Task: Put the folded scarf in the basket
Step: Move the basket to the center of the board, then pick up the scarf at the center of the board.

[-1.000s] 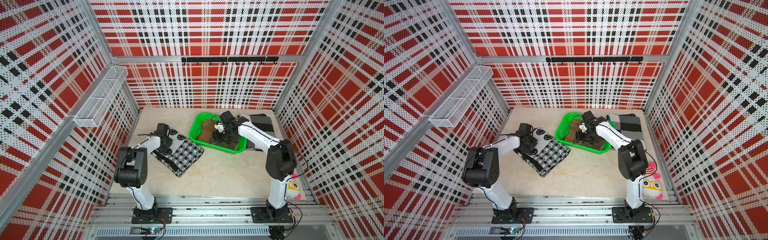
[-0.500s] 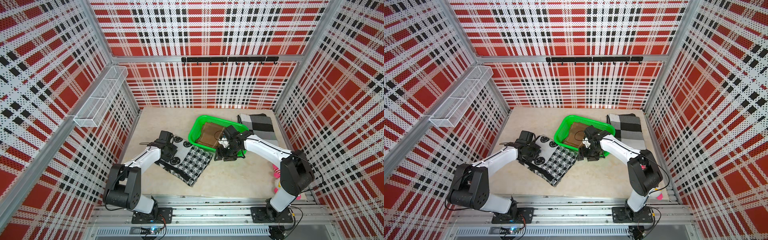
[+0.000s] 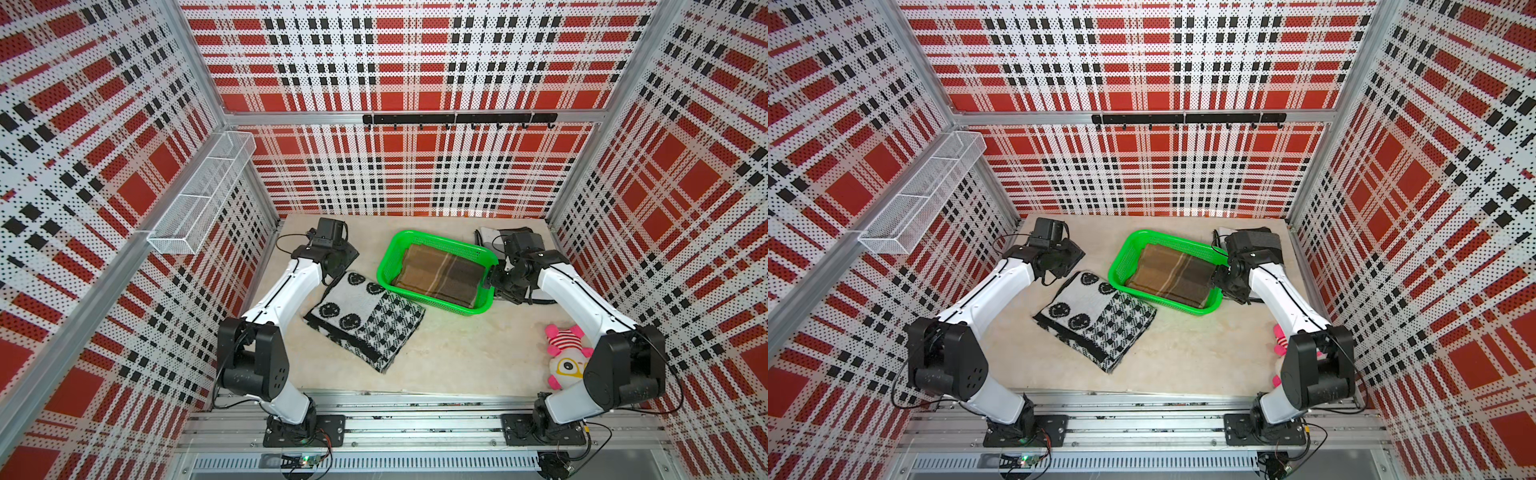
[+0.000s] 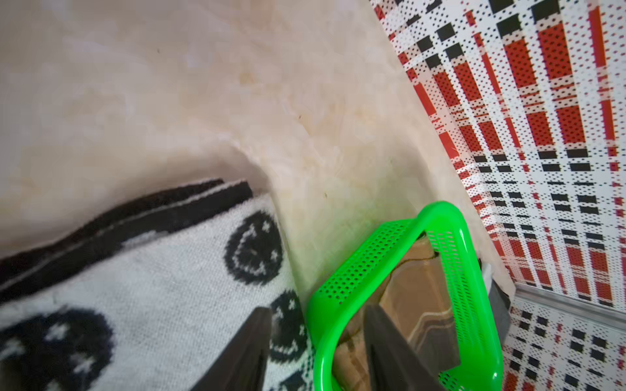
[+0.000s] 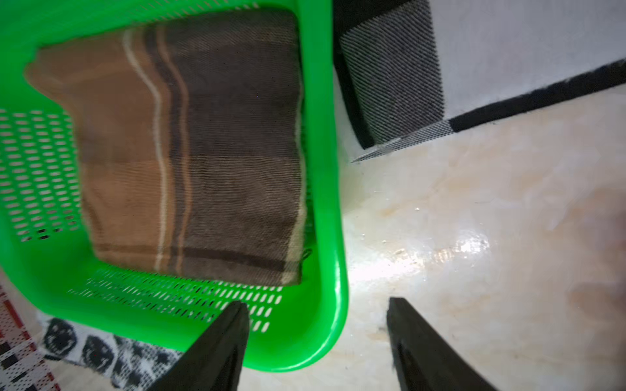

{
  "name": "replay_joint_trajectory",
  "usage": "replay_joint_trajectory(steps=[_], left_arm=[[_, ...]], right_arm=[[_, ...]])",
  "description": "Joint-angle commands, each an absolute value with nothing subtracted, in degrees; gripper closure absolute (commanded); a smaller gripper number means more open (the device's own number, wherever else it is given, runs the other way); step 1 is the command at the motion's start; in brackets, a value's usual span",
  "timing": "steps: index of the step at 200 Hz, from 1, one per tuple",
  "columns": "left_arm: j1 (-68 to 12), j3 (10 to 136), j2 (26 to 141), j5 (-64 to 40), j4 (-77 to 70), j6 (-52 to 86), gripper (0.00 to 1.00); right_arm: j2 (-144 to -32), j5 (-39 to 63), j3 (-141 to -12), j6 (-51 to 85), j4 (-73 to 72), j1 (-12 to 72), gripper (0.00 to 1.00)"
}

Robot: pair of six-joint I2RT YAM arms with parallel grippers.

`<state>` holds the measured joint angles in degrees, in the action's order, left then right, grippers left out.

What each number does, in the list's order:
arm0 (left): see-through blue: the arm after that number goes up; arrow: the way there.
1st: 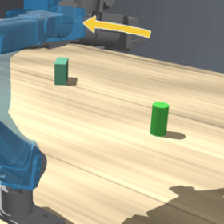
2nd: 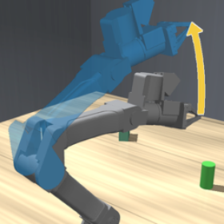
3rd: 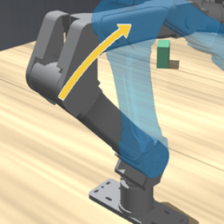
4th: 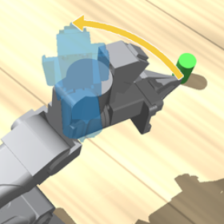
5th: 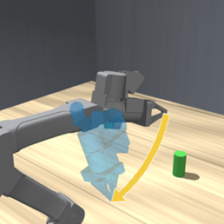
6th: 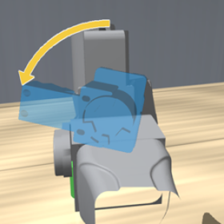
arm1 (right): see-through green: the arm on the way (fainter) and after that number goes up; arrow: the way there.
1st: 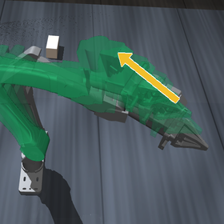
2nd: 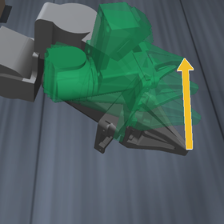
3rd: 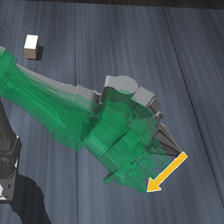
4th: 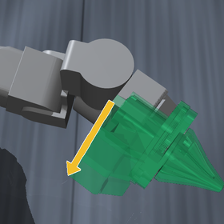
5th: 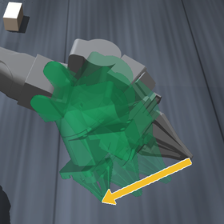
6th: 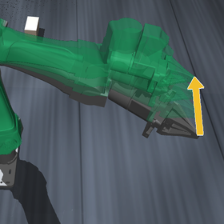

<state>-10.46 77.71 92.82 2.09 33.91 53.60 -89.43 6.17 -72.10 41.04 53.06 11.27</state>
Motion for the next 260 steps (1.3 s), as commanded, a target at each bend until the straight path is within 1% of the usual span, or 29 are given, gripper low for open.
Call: replay_joint_trajectory(steps=[1,8,18,19,23,39,50,69,109,140,149,191,199,211,237,260], left_arm=[[-8.1,79.5,95.1,5.4,38.0,46.9,0.47],[-7.5,79.5,95.3,5.5,38.0,46.6,0.47],[-7.1,79.4,95.6,5.8,37.9,46.1,0.47],[-7.1,79.4,95.6,5.9,37.9,46.1,0.46],[-7.0,79.4,95.7,6.2,37.9,45.9,0.47],[-7.1,79.4,96.5,7.1,37.8,45.0,0.47],[-7.0,79.1,97.0,7.8,37.7,44.6,0.48],[-6.8,78.1,97.3,9.2,37.3,44.1,0.48],[-4.5,75.0,96.8,9.2,36.4,44.2,0.48],[-0.3,71.5,96.6,6.5,34.8,45.2,0.48],[0.6,71.4,97.2,5.7,34.4,45.0,0.48],[2.3,70.7,100.2,5.3,34.5,44.3,0.49],[2.6,70.1,100.7,5.5,34.5,44.1,0.49],[2.9,69.2,101.3,5.4,34.5,43.9,0.49],[3.2,66.3,102.0,4.4,34.6,44.1,0.5],[2.9,62.9,101.1,2.1,34.4,45.3,0.52]], right_arm=[[-93.9,6.6,-72.0,38.9,52.1,11.7,0.31],[-95.3,5.9,-72.2,38.7,52.1,11.7,0.32],[-97.0,5.2,-72.6,38.1,51.9,11.7,0.38],[-97.6,4.9,-72.7,37.9,51.7,11.7,0.4],[-98.0,4.8,-72.8,37.7,51.3,11.7,0.43],[-100.1,4.6,-73.8,36.8,49.2,11.7,0.61],[-101.4,4.9,-75.5,36.1,48.6,11.9,0.69],[-104.9,4.9,-79.7,34.8,49.0,12.6,0.78],[-114.1,6.7,-92.8,34.3,50.0,14.3,0.85],[-122.2,7.2,-104.9,32.2,53.1,16.7,0.86],[-124.7,7.8,-108.6,29.7,54.5,17.0,0.87],[-129.9,10.1,-116.6,28.4,56.2,17.1,0.85],[-130.5,10.6,-117.4,28.3,56.3,17.3,0.82],[-130.9,10.9,-117.8,28.3,56.5,17.4,0.74],[-129.2,10.3,-117.7,29.3,56.1,17.3,0.46],[-125.7,10.1,-116.2,30.5,56.7,17.3,0.32]])
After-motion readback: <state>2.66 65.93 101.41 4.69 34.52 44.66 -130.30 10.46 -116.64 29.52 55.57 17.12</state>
